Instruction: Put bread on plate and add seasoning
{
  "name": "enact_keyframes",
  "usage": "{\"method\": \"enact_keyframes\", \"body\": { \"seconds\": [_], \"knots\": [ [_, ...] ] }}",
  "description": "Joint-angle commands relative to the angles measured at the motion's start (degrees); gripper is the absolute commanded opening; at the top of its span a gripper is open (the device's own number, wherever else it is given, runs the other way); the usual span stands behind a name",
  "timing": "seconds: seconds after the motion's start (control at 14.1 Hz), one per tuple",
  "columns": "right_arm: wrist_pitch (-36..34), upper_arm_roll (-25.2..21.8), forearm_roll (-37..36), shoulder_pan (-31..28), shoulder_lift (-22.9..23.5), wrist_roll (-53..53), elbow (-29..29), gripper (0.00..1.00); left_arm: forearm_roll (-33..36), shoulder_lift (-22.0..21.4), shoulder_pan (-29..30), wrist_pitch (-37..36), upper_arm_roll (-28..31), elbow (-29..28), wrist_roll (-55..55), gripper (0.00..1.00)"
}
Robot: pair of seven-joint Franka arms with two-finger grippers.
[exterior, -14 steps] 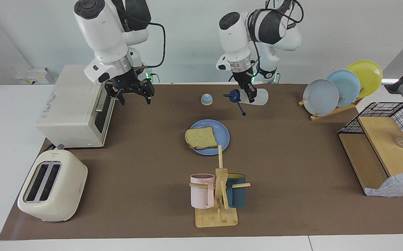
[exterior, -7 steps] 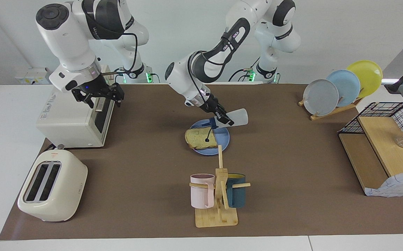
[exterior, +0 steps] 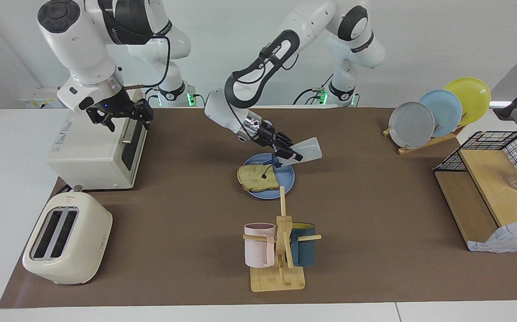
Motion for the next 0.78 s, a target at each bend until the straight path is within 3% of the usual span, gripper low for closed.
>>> {"method": "enact_keyframes", "body": {
  "seconds": [0.0,0.21,0.35,0.71],
  "knots": [
    [0.0,0.4,-0.9,-0.8,-2.2,-1.4,-2.4,1.00,7.5,1.5,-1.6,-6.3,0.7,2.3,0.6,0.00],
    [1.1,0.4,-1.6,-0.9,-2.3,-1.9,-2.9,1.00,12.1,4.8,-4.9,-9.9,0.7,-0.1,0.9,0.00],
    [4.2,0.4,-1.7,-1.5,-1.9,-4.4,-2.7,1.00,12.7,5.0,-4.4,-9.7,0.7,0.4,0.9,0.00],
    [3.7,0.5,-1.7,-2.4,-1.9,-5.2,-2.7,1.00,13.1,5.0,-5.2,-9.1,0.7,0.1,1.0,0.00]
  ]
}}
